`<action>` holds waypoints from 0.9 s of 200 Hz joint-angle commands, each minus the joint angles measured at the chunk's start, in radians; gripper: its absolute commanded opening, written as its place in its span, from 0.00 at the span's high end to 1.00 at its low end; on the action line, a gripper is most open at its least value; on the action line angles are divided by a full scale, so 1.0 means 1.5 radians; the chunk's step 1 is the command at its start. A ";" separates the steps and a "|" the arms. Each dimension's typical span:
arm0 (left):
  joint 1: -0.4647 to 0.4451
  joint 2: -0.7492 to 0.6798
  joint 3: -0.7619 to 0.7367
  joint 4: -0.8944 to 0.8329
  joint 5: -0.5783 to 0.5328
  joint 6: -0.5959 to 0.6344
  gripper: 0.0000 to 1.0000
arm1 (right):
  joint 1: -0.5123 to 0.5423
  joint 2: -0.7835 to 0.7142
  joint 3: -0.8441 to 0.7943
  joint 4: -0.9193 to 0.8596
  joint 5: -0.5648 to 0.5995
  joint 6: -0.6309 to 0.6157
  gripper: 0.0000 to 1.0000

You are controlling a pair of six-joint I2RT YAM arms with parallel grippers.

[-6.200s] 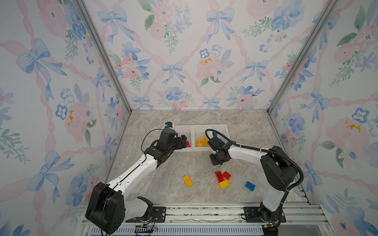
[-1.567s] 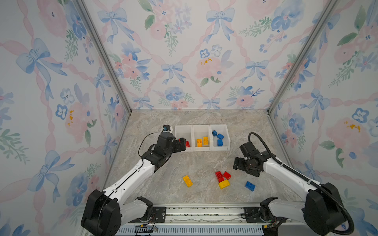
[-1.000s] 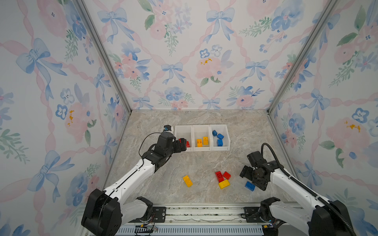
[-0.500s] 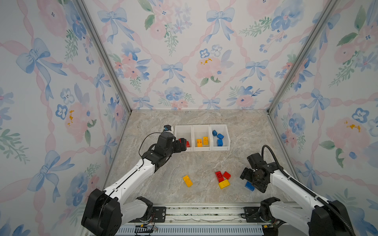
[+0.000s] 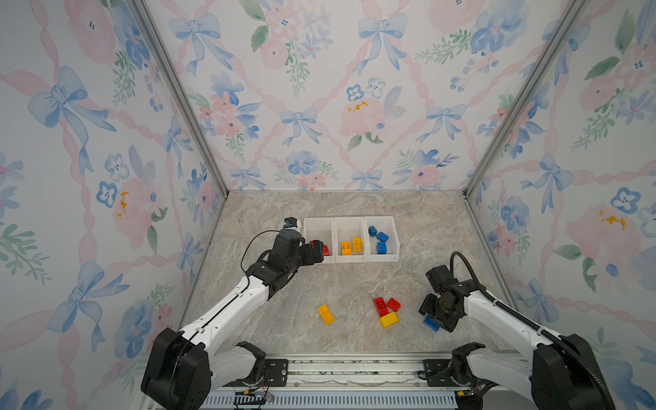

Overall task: Sort the legos into containers by color
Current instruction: 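Lower the right gripper onto the blue brick on the table and grasp it, then carry the blue brick into the far-end bin and open the right gripper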

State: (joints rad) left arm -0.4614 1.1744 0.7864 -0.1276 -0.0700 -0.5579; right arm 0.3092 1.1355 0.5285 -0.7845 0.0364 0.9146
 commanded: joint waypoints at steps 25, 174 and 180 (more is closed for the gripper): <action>0.004 -0.017 -0.014 0.004 -0.007 0.003 0.02 | 0.007 0.008 0.006 0.000 0.000 -0.002 0.49; 0.005 -0.021 -0.017 0.004 -0.004 -0.001 0.02 | 0.021 -0.038 0.074 -0.029 -0.003 0.010 0.59; 0.004 -0.023 -0.018 0.004 -0.004 -0.001 0.02 | 0.023 -0.035 0.084 -0.029 -0.003 0.009 0.59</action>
State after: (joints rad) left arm -0.4614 1.1656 0.7811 -0.1276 -0.0700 -0.5583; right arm 0.3256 1.0843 0.5934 -0.8040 0.0353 0.9157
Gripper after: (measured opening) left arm 0.979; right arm 0.501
